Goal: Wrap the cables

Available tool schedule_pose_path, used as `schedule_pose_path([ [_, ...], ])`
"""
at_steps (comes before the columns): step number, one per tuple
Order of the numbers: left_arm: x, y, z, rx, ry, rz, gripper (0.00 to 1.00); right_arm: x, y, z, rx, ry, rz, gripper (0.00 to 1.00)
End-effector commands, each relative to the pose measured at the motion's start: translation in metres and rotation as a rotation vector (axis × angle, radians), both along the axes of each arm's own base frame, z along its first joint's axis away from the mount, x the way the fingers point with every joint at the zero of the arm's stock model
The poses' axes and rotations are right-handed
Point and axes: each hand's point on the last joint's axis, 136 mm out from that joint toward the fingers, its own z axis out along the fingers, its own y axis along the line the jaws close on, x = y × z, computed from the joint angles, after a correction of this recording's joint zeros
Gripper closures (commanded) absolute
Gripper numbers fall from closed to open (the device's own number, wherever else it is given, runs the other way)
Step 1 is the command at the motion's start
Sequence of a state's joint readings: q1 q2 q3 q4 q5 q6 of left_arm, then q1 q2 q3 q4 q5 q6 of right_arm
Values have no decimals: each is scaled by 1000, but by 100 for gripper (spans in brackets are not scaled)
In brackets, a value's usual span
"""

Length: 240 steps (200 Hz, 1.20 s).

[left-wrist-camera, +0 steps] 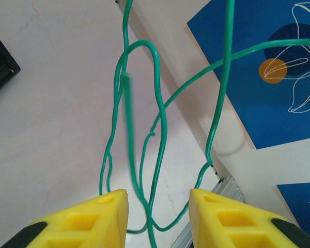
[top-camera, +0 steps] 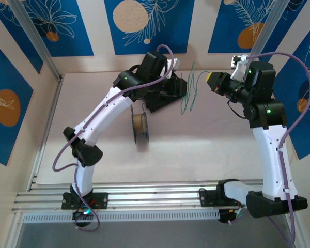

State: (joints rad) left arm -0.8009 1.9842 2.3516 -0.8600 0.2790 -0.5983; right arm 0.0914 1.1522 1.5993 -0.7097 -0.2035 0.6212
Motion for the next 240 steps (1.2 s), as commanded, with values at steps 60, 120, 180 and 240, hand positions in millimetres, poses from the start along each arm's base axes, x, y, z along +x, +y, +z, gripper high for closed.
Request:
schedule_pose_path([
  [60,1,1,1,11,-5,16,89,-11,1,15,111,-22,62,100],
  [120,26,61,21,108,-127,141,100,-15,-20,-3,94,17,12,100],
  [180,68,252,95,271,-374,558,100,-18,-66,-46,89,131,-120,100],
  [240,63,366,134,337,-472,810,100,-18,-135,-112,12,284,-353,100],
])
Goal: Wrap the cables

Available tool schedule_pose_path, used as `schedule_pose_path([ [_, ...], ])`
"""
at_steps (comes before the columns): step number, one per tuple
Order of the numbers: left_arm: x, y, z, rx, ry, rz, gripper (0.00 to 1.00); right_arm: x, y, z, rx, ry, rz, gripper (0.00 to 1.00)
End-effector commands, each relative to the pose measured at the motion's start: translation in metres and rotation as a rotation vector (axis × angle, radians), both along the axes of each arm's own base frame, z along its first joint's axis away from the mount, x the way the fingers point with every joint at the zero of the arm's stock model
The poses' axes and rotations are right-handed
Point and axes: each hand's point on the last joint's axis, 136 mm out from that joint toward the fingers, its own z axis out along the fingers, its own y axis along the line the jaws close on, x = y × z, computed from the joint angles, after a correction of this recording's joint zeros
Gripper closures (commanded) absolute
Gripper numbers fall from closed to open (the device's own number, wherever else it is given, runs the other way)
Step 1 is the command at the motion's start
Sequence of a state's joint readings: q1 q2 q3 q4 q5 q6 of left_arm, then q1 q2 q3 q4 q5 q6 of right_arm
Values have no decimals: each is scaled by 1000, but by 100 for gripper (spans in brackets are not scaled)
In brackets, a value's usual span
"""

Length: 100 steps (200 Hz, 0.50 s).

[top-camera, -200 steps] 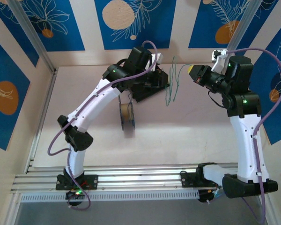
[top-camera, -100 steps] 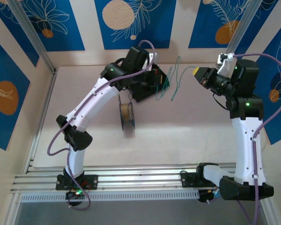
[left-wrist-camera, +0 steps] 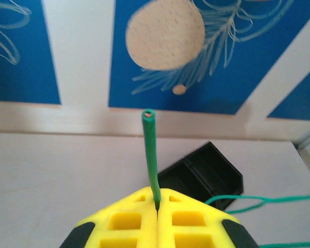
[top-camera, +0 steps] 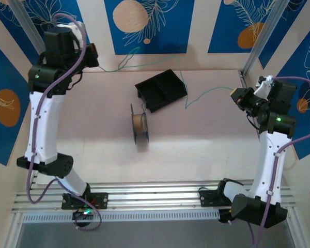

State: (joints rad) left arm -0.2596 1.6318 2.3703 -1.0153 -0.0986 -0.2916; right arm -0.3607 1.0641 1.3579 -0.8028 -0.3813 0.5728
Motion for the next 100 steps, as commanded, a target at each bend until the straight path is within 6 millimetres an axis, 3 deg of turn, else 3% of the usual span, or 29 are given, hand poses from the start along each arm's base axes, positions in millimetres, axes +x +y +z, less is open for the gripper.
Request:
schedule_pose_path([
  [1,0,42,4,58,-13,101,100,-6,-26,-30,-58,86,-75,100],
  [33,-2,74,16,34,-48,168,100,-10,-57,-59,-104,158,-185,100],
  [66,3,98,26,17,-89,221,100,-13,-77,-69,-59,182,-262,100],
  [86,9,99,30,-6,-115,206,100,-13,-83,-74,-24,193,-280,100],
  [100,15,83,31,-68,-120,128,100,-10,-79,-76,18,187,-262,100],
])
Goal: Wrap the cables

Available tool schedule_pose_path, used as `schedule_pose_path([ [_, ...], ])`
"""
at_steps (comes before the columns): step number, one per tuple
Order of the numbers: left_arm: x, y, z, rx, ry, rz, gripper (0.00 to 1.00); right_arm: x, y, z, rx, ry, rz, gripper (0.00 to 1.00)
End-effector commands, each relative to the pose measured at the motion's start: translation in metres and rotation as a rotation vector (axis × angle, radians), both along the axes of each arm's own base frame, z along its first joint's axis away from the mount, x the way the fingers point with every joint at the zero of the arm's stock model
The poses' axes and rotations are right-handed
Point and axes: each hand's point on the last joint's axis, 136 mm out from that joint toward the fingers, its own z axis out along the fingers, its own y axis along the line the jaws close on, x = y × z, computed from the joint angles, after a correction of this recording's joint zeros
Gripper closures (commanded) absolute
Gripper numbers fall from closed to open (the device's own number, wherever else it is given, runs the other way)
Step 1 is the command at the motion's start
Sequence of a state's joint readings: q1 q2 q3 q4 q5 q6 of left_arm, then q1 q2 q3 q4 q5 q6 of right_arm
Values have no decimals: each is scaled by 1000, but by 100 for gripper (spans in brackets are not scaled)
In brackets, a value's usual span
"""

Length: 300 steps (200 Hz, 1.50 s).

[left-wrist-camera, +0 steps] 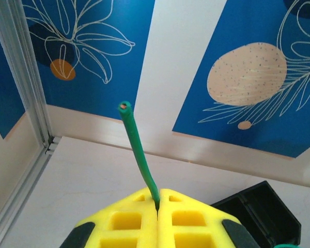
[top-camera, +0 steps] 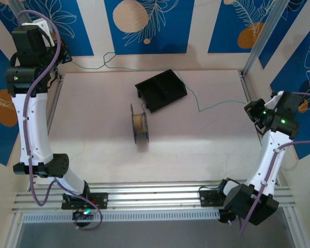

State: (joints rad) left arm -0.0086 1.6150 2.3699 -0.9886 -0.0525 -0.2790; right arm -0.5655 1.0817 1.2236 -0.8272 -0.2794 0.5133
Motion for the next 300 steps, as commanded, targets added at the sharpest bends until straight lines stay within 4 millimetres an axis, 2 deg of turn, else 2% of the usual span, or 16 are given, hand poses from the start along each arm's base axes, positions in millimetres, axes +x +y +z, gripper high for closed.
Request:
schedule_pose_path([
  [1,9,-12,19,-56,-85,-84,100,2,-2,-9,50,6,-12,100],
  [19,17,-55,15,-206,-86,-262,100,10,7,-17,116,0,27,100],
  [37,18,-117,6,-318,-83,-439,100,18,15,-28,146,14,62,100],
  [66,4,-215,-13,-355,-74,-617,100,26,18,-45,162,47,81,100],
  [88,-4,-272,-29,-359,-88,-677,100,31,17,-53,169,68,84,99],
  [98,-5,-294,-34,-354,-101,-693,100,33,16,-55,174,72,86,93],
  [112,-5,-319,-40,-336,-113,-707,100,36,17,-54,191,69,90,78],
  [130,-2,-347,-45,-286,-124,-726,100,38,22,-39,211,30,111,58],
  [143,1,-361,-47,-238,-135,-726,100,39,25,-24,209,1,117,44],
  [160,4,-375,-49,-184,-148,-731,100,40,32,-3,222,-46,145,32],
  [183,6,-387,-51,-123,-172,-726,100,38,43,26,241,-106,189,20],
  [206,5,-397,-54,-119,-168,-742,100,36,61,57,283,-203,266,18],
  [238,-5,-407,-57,-137,-148,-783,100,31,110,97,288,-320,498,23],
  [259,-13,-407,-59,-147,-119,-804,100,29,135,106,251,-347,611,27],
  [280,-24,-406,-59,-155,-123,-832,100,29,145,113,264,-356,641,32],
  [300,-31,-405,-65,-143,-124,-848,100,27,155,124,257,-378,669,32],
])
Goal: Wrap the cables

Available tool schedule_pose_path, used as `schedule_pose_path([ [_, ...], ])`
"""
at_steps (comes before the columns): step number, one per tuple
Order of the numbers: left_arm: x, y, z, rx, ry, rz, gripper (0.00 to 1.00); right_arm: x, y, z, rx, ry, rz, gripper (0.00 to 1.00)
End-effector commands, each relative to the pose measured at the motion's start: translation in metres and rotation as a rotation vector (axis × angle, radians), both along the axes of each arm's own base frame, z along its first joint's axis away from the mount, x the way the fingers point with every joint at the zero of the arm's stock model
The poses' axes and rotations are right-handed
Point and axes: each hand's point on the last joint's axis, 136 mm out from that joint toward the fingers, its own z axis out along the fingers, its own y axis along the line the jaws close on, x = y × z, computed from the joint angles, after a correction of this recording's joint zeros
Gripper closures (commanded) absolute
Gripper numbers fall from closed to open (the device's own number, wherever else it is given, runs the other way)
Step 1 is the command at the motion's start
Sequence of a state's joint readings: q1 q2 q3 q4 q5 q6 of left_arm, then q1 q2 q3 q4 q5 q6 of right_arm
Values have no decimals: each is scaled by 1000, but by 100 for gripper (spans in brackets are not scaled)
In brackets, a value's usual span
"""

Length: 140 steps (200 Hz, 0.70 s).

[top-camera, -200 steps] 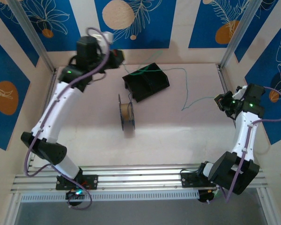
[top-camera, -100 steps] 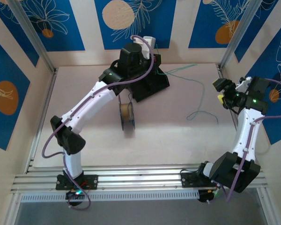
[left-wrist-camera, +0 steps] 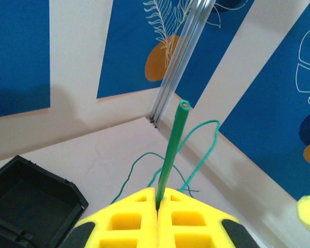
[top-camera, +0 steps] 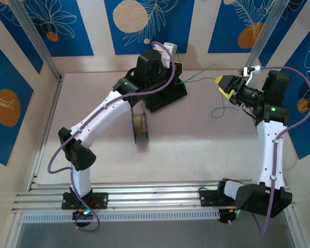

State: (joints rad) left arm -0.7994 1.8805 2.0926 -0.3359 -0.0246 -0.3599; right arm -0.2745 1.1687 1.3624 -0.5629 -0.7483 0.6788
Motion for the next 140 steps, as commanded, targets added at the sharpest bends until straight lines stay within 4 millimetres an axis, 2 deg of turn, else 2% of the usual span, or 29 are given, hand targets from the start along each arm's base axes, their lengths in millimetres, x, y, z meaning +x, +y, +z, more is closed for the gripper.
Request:
schedule_pose_path([
  [1,-24,3,23,-36,-47,-52,100,-5,15,21,1,-57,60,32],
  [23,-28,4,15,-13,-44,-70,100,-8,22,28,-93,-90,46,33],
  [46,-37,5,10,21,-49,-110,100,-11,22,21,-320,-172,-9,33],
  [59,-40,8,7,50,-52,-119,100,-17,21,17,-444,-257,-13,32],
  [80,-44,15,5,102,-72,-121,100,-30,24,17,-607,-456,-2,37],
  [107,-45,23,2,168,-106,-118,100,-38,23,7,-757,-563,15,37],
  [140,-48,27,1,230,-143,-135,100,-36,21,-11,-908,-605,81,35],
])
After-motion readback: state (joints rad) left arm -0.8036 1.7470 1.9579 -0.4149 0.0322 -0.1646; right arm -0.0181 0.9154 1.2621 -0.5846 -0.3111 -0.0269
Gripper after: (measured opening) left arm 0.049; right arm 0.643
